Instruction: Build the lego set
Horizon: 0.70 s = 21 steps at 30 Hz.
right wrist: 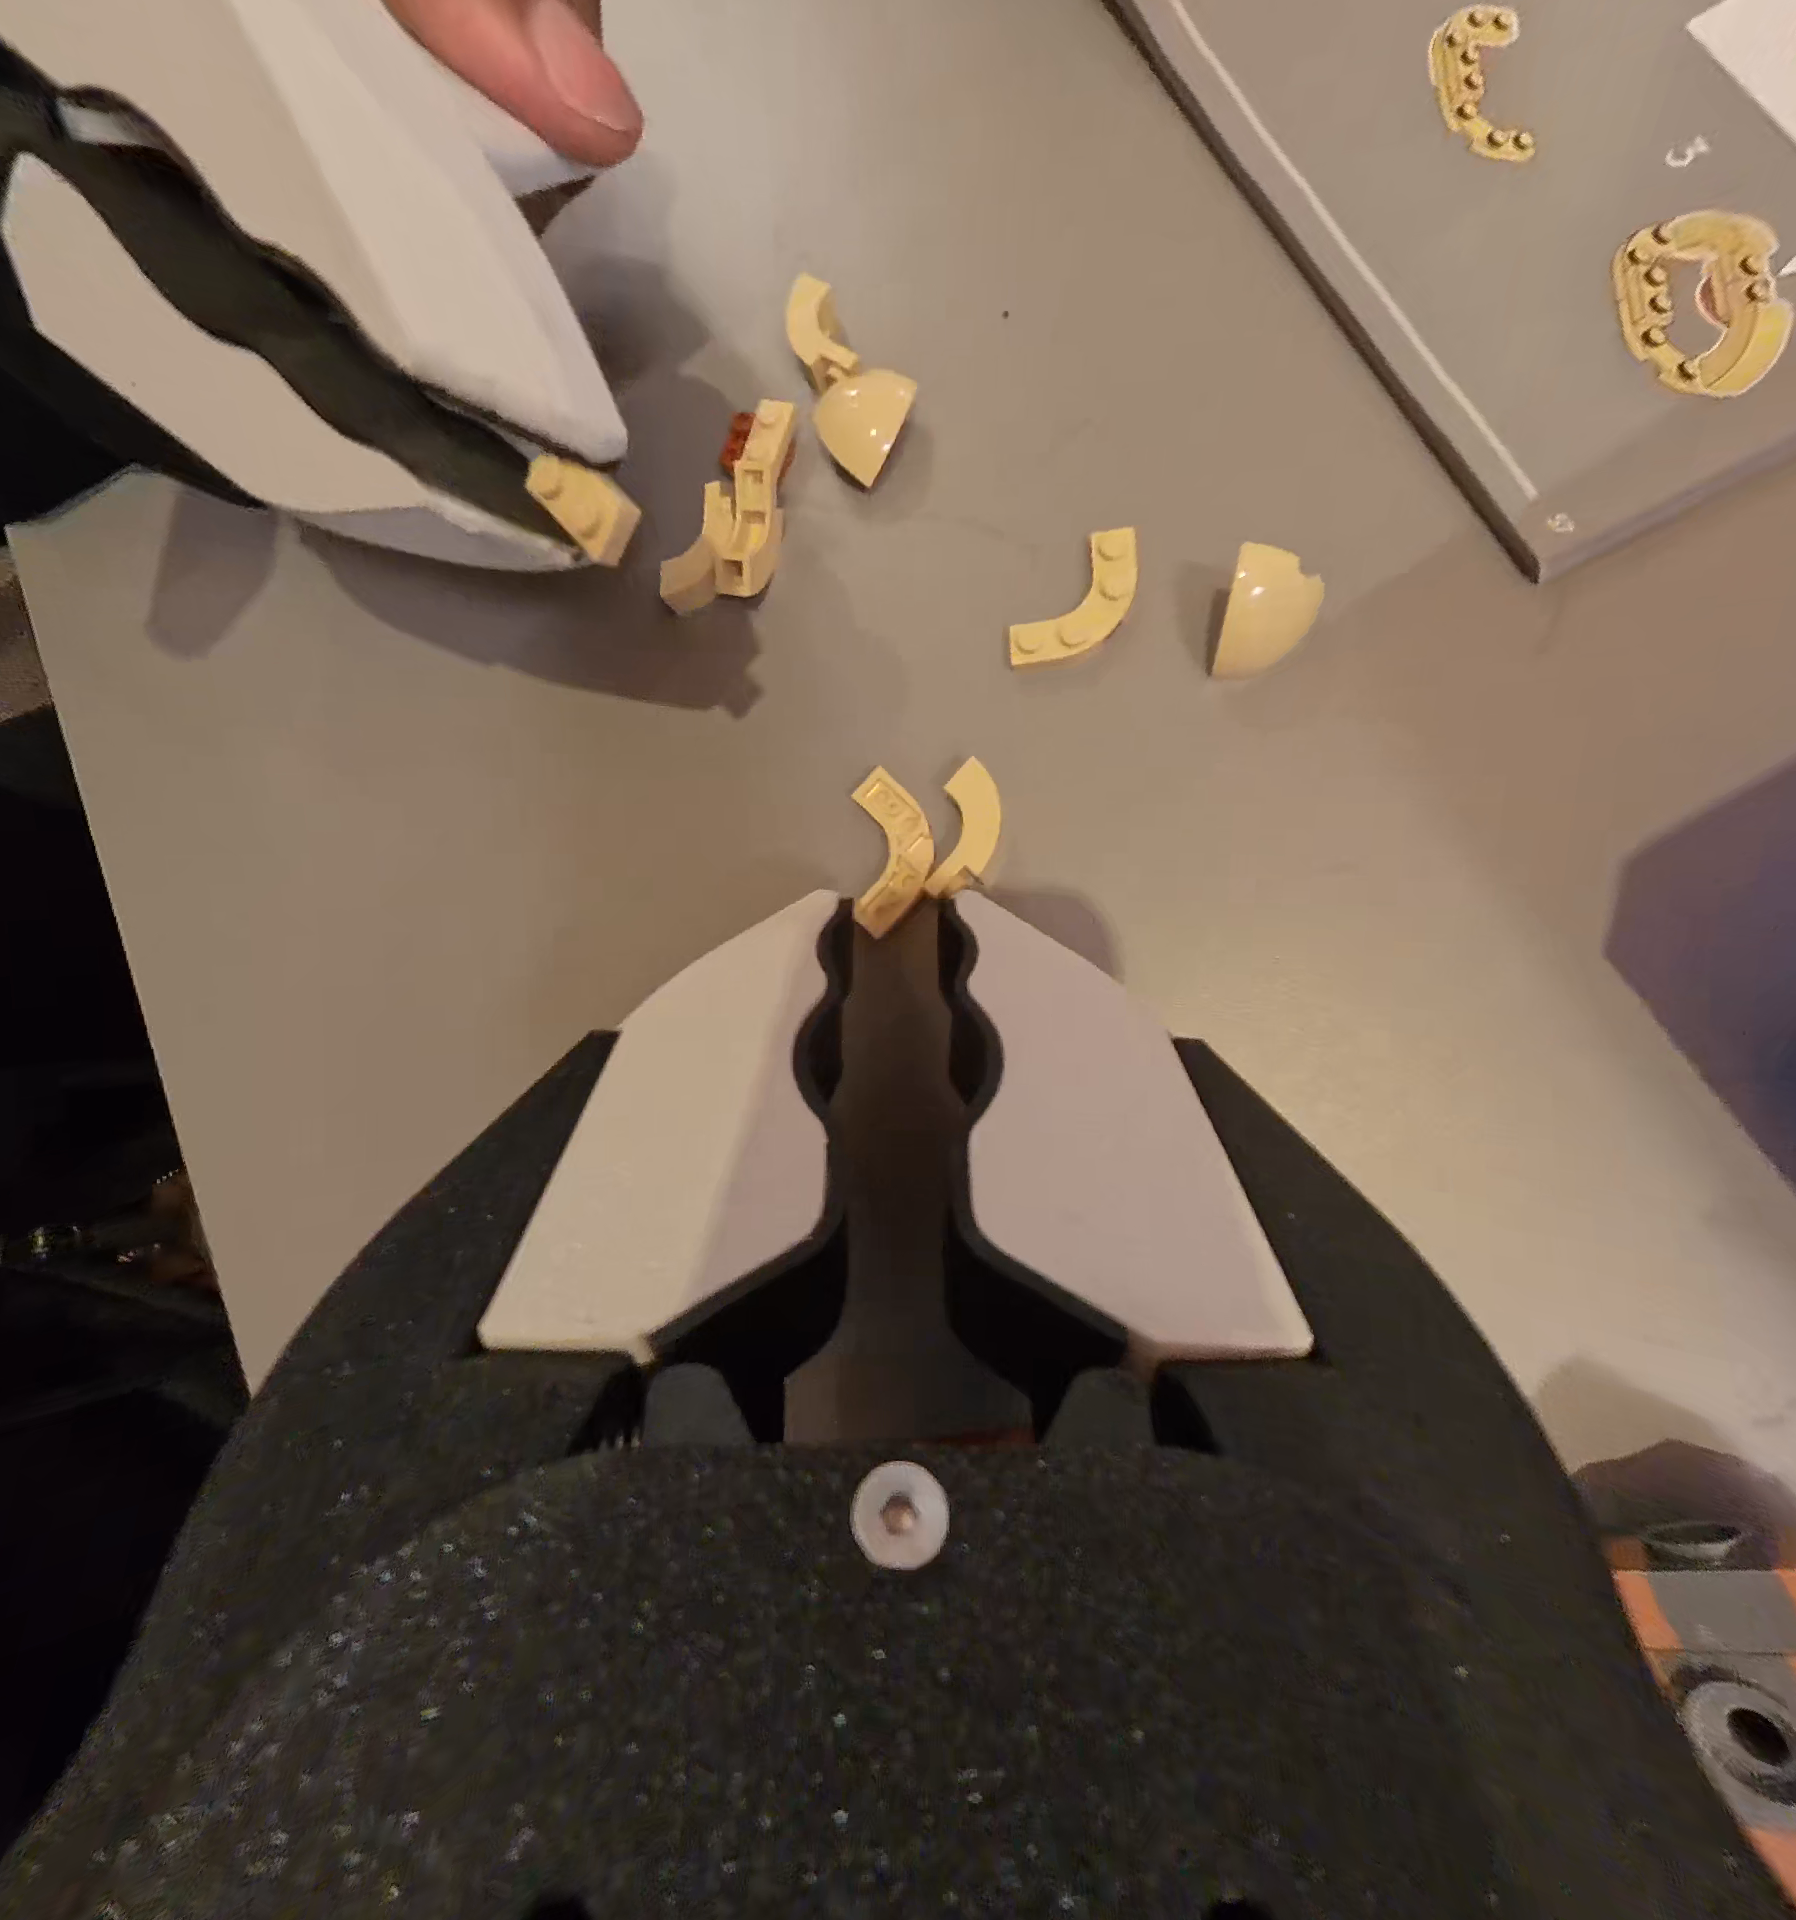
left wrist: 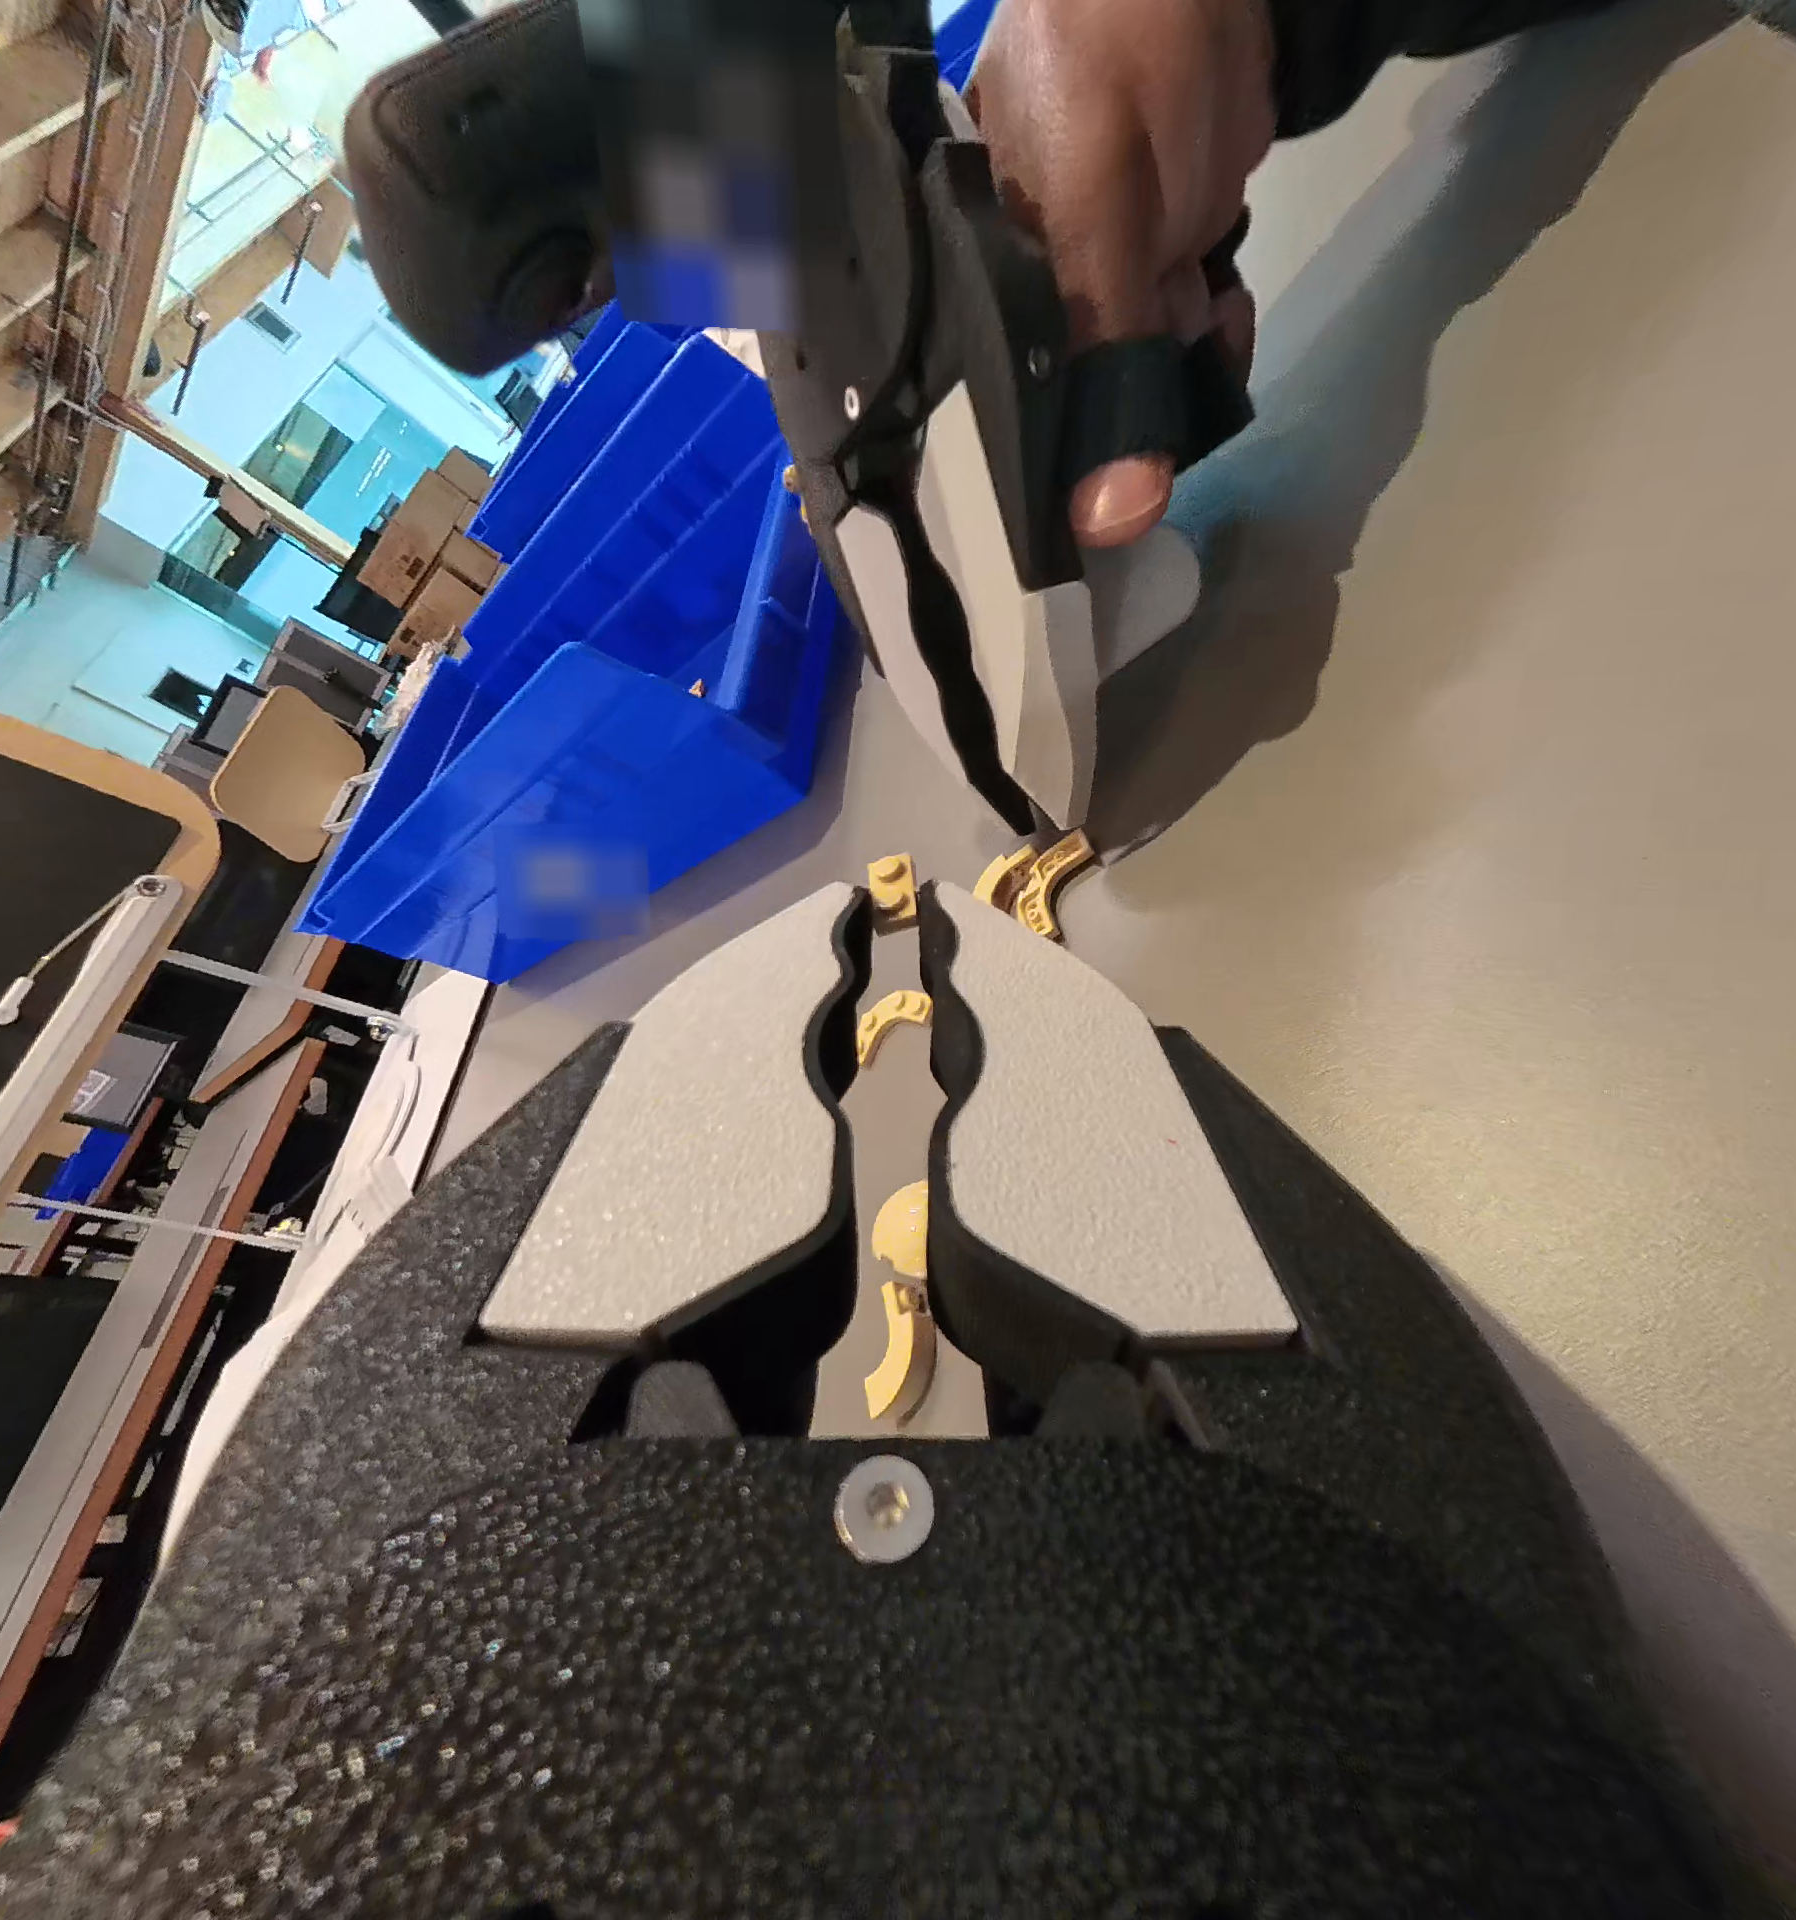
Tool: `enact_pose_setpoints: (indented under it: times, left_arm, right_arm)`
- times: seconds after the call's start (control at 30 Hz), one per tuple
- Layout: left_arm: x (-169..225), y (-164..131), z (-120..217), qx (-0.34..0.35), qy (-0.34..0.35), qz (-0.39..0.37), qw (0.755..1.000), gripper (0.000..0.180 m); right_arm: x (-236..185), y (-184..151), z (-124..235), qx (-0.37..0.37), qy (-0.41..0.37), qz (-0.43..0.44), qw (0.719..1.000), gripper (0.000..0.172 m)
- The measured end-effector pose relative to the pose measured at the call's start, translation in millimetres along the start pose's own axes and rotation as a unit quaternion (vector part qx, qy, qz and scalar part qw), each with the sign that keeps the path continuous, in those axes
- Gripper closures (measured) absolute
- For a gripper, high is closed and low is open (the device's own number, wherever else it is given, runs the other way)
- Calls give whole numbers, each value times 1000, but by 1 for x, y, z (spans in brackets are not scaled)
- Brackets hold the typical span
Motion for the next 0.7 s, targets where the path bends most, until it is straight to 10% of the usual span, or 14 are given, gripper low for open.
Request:
enact_pose_setpoints:
  times: [0.7]
  left_arm:
    - [-23,1,8,10,66,23,998,172]
  right_arm:
    - [-2,2,-11,-54,-135,115,983,164]
Point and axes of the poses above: each gripper's, where its closed fingertips meet, z back along the fingers, y out of its top, x = y × z across the jaws, the point moved 2 cm from there along z, back along the fingers, and after that the axes turned 1 degree about -z, right-handed, at the moved point
